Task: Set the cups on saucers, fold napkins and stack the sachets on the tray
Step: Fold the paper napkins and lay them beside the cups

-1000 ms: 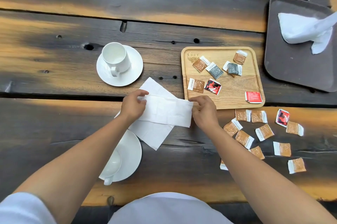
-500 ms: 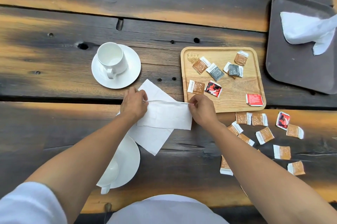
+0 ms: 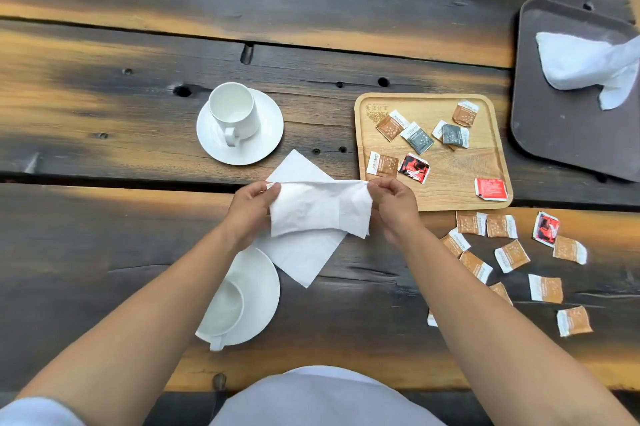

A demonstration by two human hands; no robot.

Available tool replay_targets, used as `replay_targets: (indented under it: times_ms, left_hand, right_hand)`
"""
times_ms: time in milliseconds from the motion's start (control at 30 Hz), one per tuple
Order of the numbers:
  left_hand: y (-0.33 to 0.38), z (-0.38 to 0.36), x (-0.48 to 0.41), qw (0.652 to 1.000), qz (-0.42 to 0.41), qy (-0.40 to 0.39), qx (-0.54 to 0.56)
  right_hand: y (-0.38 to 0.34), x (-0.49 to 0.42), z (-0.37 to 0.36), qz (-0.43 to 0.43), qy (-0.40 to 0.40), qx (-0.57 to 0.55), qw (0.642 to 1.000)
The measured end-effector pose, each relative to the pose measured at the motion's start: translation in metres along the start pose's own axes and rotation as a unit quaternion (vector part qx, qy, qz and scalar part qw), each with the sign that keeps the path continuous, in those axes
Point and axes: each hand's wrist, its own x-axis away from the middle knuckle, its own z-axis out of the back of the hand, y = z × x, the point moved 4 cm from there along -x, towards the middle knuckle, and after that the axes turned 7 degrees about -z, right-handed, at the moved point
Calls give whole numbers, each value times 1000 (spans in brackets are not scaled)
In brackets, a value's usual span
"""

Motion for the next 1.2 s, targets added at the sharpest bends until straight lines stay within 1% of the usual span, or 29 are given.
replay_targets:
  times_ms: [67,133,200,267,333,500,667,867,933,1000,1100,1200]
  left_hand:
    - [-5,6,5,999,-14,26,-15]
    - [-11,12,8,997,-14,62,-43]
    - [-20,18,8,994,14,83,-73]
    - [-28,22,9,989,53,98,-96]
    - [-32,25,9,986,74,107,-106]
    - [-29,23,6,984,71,105,-124]
    - [-33,10,7,984,71,92,-133]
    - [-43,-4,7,988,81,81,-105]
    - [-44,-6,7,991,86,73,-77]
    - [-42,-3,7,991,83,73,-71]
    - [-35,10,8,992,71,89,-59]
    - [-28,22,6,994,50,86,-47]
  right_hand:
    - [8,3,-2,-15,-6,-7,1000]
    - [21,5,-6,-63,-32,7,997]
    - [36,8,-8,-106,-45,52,992]
    - [46,11,-10,-113,-26,71,991]
    - [50,14,-10,-112,0,65,992]
    - [40,20,-8,-76,44,81,993]
    - [26,36,-15,-18,21,83,996]
    - [19,48,-30,14,-10,82,996]
    - [16,49,-31,24,-5,84,996]
    - [15,46,-28,29,10,93,995]
    - [15,39,-18,18,44,112,993]
    - [18,31,-8,10,61,138,989]
